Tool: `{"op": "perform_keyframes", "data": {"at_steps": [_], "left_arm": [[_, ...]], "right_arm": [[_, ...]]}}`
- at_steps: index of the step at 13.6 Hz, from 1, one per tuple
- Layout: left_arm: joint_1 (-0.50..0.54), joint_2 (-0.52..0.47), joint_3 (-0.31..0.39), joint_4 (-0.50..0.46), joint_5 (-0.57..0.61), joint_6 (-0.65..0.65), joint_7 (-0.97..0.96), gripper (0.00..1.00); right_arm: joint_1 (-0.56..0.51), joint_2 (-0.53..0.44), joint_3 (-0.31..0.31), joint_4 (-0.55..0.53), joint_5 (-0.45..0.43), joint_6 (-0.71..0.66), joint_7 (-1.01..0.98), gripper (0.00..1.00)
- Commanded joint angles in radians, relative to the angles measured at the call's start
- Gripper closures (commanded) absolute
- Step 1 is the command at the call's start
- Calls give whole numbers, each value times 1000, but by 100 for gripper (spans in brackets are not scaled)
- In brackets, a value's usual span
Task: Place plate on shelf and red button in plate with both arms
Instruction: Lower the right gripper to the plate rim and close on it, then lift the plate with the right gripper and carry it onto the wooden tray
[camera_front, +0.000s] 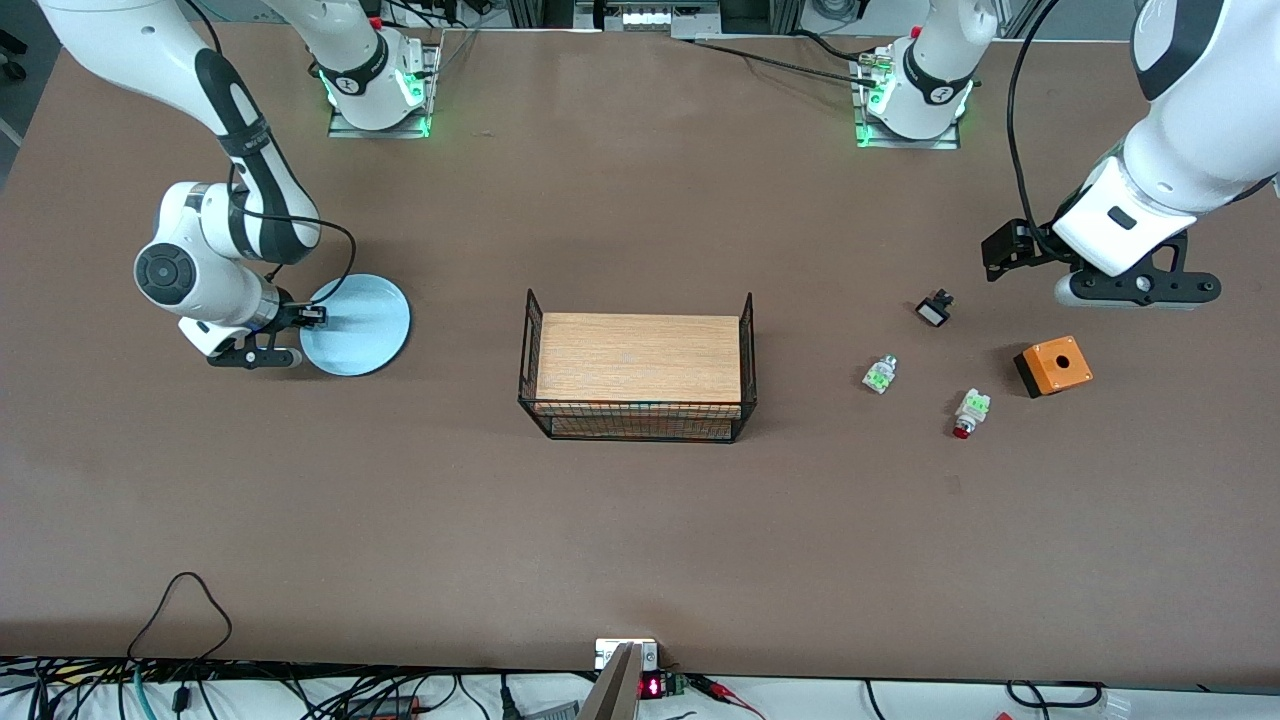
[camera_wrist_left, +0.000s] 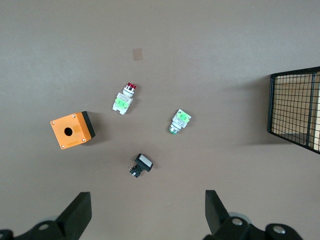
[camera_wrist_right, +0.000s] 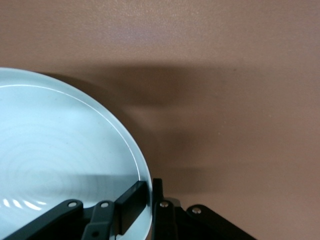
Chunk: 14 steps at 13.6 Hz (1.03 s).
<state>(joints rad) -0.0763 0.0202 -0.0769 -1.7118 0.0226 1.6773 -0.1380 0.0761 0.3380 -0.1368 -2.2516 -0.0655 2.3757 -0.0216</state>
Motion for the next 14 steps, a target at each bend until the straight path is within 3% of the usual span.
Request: {"op": "perform_keyframes", "data": {"at_steps": [1, 4, 8, 14], "left_arm": [[9, 0, -3, 11, -10, -13, 23, 0], [9, 1, 0, 11, -10, -13, 23, 0], [9, 0, 2, 11, -10, -14, 23, 0], [9, 3, 2, 17, -10, -14, 23, 0]], "right_arm": [[-6, -80, 39, 116, 3, -235, 32, 100], [-4, -141, 55, 251, 21, -453, 51, 100], [1, -203, 83, 372, 108, -633, 113, 100], [100, -231, 92, 582, 294, -831, 458, 100]]}}
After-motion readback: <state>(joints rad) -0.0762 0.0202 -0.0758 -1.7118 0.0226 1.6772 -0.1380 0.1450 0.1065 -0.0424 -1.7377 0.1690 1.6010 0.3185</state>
